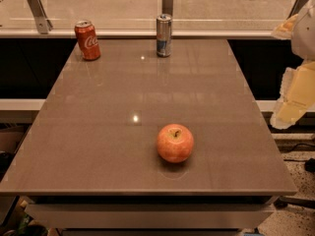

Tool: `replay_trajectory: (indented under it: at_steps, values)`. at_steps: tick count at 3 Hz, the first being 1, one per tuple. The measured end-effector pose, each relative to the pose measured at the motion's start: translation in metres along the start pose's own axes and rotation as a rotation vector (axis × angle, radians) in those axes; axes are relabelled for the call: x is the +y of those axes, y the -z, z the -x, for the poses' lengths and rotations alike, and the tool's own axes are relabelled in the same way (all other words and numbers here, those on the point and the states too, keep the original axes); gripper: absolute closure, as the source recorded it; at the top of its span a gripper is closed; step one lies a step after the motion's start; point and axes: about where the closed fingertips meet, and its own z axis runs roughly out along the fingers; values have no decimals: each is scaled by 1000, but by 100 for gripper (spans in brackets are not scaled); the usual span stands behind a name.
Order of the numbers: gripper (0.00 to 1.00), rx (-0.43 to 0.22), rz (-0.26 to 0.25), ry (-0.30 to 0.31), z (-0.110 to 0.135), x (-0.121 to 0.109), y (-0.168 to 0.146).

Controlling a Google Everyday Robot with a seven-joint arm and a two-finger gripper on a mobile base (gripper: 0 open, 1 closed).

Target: Move apple near coke can

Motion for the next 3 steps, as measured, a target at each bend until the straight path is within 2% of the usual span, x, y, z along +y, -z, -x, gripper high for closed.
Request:
replay_trajectory:
  at_steps: [2,3]
  values:
    - [0,-19,-9,-8,-2,-1,7]
    - [0,-91,-11,-31,-10,1,14]
